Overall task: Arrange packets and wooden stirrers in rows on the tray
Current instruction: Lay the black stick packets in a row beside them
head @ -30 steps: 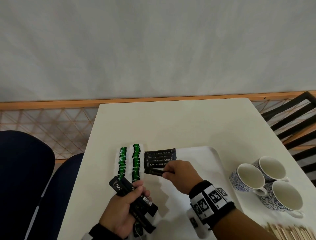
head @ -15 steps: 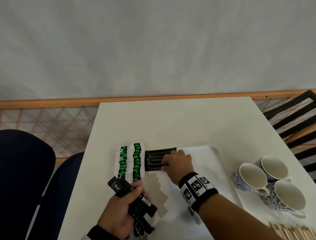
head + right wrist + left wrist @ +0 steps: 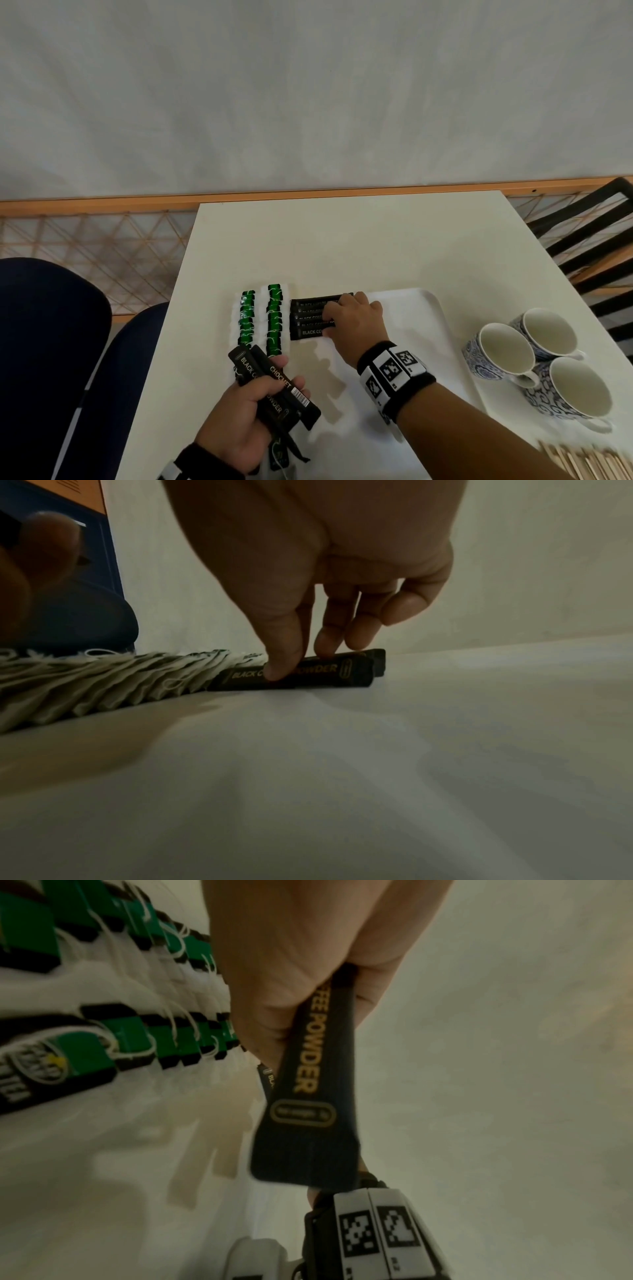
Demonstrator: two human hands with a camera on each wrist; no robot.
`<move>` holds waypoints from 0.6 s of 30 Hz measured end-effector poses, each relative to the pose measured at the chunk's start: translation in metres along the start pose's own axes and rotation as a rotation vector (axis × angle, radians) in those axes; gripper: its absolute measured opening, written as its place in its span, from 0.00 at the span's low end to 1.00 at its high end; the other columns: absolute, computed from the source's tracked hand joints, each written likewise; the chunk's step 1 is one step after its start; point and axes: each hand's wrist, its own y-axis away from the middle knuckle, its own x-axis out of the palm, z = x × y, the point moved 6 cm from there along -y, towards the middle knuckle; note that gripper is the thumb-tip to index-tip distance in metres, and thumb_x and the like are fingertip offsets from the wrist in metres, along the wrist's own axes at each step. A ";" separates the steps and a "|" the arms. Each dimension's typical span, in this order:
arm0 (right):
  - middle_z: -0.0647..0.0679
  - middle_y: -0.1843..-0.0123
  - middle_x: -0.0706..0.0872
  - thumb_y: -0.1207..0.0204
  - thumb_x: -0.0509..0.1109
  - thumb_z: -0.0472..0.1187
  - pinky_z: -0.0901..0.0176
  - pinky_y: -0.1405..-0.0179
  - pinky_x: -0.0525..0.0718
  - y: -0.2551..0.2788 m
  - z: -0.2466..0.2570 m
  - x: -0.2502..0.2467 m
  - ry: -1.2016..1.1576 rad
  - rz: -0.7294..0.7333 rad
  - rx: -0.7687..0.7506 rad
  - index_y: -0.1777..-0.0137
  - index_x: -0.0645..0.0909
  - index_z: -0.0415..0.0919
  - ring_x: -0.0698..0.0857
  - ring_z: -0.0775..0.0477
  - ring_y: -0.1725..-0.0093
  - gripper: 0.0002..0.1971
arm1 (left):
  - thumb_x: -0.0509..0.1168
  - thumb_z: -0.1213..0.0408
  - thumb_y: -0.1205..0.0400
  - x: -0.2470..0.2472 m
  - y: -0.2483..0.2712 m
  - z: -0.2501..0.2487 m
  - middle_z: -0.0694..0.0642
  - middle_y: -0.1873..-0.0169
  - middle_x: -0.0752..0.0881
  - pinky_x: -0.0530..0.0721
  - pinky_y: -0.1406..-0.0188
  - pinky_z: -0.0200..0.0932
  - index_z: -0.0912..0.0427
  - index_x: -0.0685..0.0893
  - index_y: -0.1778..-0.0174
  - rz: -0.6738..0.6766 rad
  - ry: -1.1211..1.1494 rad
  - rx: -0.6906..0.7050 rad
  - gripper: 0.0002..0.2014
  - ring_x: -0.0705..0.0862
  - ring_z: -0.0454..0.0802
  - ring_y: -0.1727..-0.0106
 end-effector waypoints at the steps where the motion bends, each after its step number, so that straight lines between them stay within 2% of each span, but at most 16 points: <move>1: 0.52 0.43 0.80 0.21 0.65 0.51 0.49 0.43 0.69 0.001 0.000 -0.001 -0.008 -0.002 0.001 0.42 0.79 0.51 0.73 0.45 0.40 0.11 | 0.56 0.81 0.20 0.001 0.000 0.000 0.75 0.61 0.88 0.81 0.54 0.59 0.67 0.84 0.44 0.005 -0.009 0.005 0.15 0.84 0.69 0.52; 3: 0.53 0.45 0.80 0.21 0.65 0.53 0.50 0.43 0.70 0.005 0.003 -0.006 -0.049 -0.024 0.002 0.44 0.80 0.51 0.74 0.47 0.42 0.10 | 0.57 0.81 0.20 0.002 -0.001 -0.001 0.74 0.60 0.88 0.82 0.52 0.59 0.66 0.85 0.43 0.012 -0.030 0.021 0.15 0.84 0.68 0.51; 5: 0.55 0.50 0.83 0.20 0.64 0.55 0.52 0.45 0.75 0.011 0.007 -0.014 -0.184 -0.034 0.000 0.49 0.81 0.51 0.77 0.49 0.46 0.10 | 0.58 0.81 0.20 0.002 -0.002 -0.002 0.69 0.63 0.89 0.84 0.53 0.58 0.67 0.85 0.44 0.006 -0.041 0.052 0.15 0.85 0.64 0.53; 6: 0.55 0.54 0.84 0.20 0.65 0.56 0.53 0.47 0.79 0.015 0.010 -0.017 -0.316 0.004 -0.003 0.52 0.82 0.50 0.79 0.50 0.50 0.11 | 0.59 0.82 0.20 0.002 -0.003 -0.002 0.67 0.65 0.89 0.87 0.57 0.58 0.68 0.85 0.45 0.002 -0.036 0.068 0.14 0.87 0.63 0.56; 8: 0.53 0.58 0.87 0.22 0.69 0.57 0.56 0.52 0.83 0.026 0.018 -0.018 -0.591 0.177 -0.020 0.55 0.83 0.50 0.84 0.52 0.56 0.12 | 0.60 0.82 0.21 0.003 -0.003 -0.002 0.66 0.64 0.89 0.91 0.62 0.57 0.70 0.84 0.45 0.003 -0.011 0.087 0.12 0.90 0.61 0.61; 11: 0.54 0.60 0.89 0.29 0.78 0.53 0.66 0.59 0.84 0.047 0.031 -0.015 -0.801 0.382 -0.060 0.57 0.83 0.56 0.85 0.59 0.63 0.06 | 0.62 0.81 0.21 0.004 -0.005 0.001 0.67 0.57 0.90 0.90 0.59 0.55 0.69 0.84 0.44 0.011 -0.027 0.096 0.13 0.91 0.58 0.62; 13: 0.56 0.65 0.88 0.29 0.79 0.44 0.70 0.64 0.83 0.055 0.034 -0.013 -0.846 0.396 -0.071 0.55 0.85 0.51 0.84 0.62 0.67 0.06 | 0.63 0.81 0.22 0.004 -0.006 0.003 0.68 0.56 0.90 0.91 0.60 0.54 0.70 0.84 0.45 0.012 -0.050 0.088 0.12 0.91 0.58 0.61; 15: 0.59 0.69 0.86 0.28 0.78 0.41 0.71 0.66 0.82 0.057 0.031 -0.012 -0.815 0.369 -0.061 0.54 0.86 0.46 0.84 0.62 0.69 0.05 | 0.64 0.81 0.22 0.003 -0.007 0.005 0.70 0.57 0.89 0.91 0.63 0.53 0.72 0.85 0.49 -0.010 -0.063 0.068 0.08 0.89 0.59 0.61; 17: 0.58 0.69 0.85 0.27 0.77 0.42 0.69 0.65 0.82 0.056 0.023 -0.011 -0.767 0.334 -0.040 0.56 0.85 0.48 0.84 0.62 0.70 0.03 | 0.64 0.81 0.22 0.001 -0.006 0.005 0.68 0.62 0.88 0.91 0.63 0.54 0.72 0.85 0.53 -0.037 -0.055 0.070 0.06 0.86 0.60 0.61; 18: 0.58 0.69 0.85 0.27 0.76 0.43 0.69 0.65 0.82 0.054 0.017 -0.010 -0.729 0.306 -0.020 0.57 0.84 0.51 0.83 0.62 0.70 0.03 | 0.63 0.82 0.22 -0.001 -0.007 0.004 0.67 0.64 0.88 0.91 0.63 0.54 0.72 0.85 0.51 -0.040 -0.051 0.079 0.08 0.86 0.61 0.61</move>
